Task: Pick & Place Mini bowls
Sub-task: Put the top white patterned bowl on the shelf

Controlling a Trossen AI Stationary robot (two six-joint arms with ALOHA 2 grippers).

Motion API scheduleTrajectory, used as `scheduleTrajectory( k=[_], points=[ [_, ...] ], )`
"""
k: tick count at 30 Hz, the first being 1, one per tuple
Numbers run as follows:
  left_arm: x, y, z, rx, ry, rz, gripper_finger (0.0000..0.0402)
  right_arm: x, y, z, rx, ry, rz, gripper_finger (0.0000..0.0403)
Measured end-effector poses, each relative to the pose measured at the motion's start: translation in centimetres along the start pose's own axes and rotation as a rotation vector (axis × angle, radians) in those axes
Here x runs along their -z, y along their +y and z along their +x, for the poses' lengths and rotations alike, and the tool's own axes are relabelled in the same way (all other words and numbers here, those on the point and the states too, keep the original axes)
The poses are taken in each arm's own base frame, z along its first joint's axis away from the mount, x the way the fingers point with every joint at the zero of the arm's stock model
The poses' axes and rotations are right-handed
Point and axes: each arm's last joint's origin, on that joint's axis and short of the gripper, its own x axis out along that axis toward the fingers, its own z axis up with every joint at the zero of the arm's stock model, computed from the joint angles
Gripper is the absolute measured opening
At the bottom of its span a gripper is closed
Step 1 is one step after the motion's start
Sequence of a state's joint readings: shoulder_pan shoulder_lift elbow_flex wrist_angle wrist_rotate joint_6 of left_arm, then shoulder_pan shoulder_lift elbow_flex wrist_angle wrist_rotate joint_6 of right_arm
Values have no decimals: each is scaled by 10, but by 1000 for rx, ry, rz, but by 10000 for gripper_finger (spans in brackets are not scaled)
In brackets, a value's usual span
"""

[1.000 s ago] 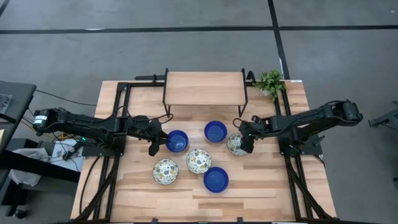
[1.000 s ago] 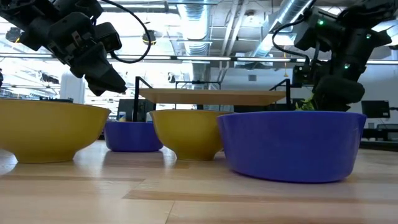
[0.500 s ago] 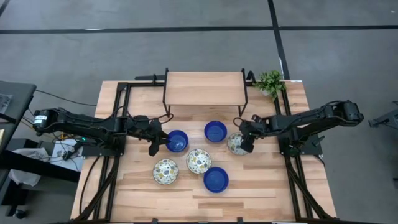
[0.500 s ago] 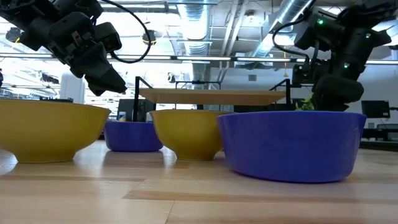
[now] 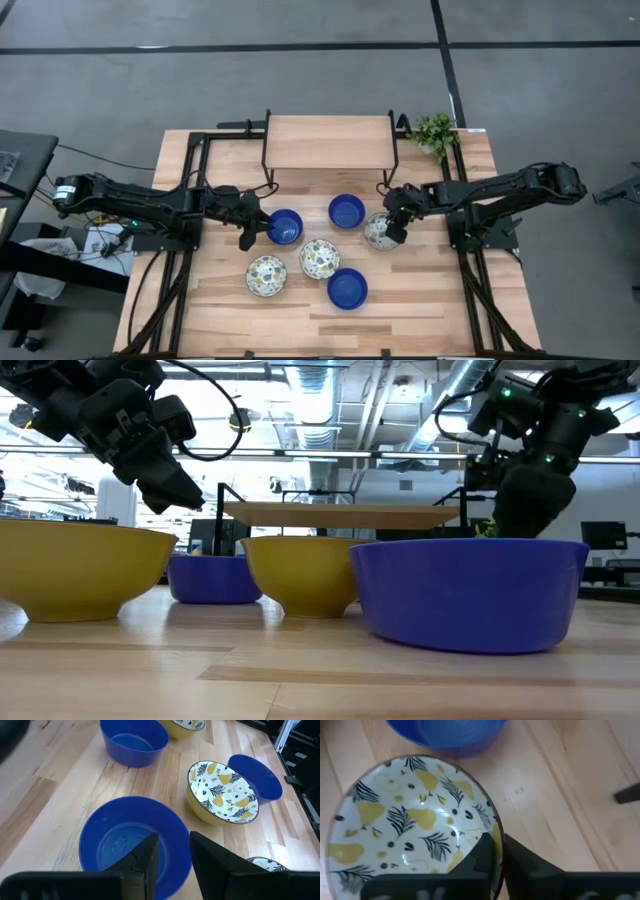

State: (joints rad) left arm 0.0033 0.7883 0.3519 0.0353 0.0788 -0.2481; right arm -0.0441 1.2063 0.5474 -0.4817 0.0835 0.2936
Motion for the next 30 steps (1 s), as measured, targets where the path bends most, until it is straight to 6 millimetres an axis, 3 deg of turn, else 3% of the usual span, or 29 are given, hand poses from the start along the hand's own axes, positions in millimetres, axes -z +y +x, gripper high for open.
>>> scheduleTrajectory(
  k=[16, 22, 30],
  points=[
    [-1, 0, 0, 3, -10, 5, 108, -25, 1, -33, -40, 57, -95, 1],
    [-1, 0, 0, 3, -12, 6, 108, -32, 0, -44, -90, 15, -100, 1],
    [-2, 0, 0, 4, -17, 9, 108, -48, 2, -75, -172, -110, -105, 1]
  ],
)
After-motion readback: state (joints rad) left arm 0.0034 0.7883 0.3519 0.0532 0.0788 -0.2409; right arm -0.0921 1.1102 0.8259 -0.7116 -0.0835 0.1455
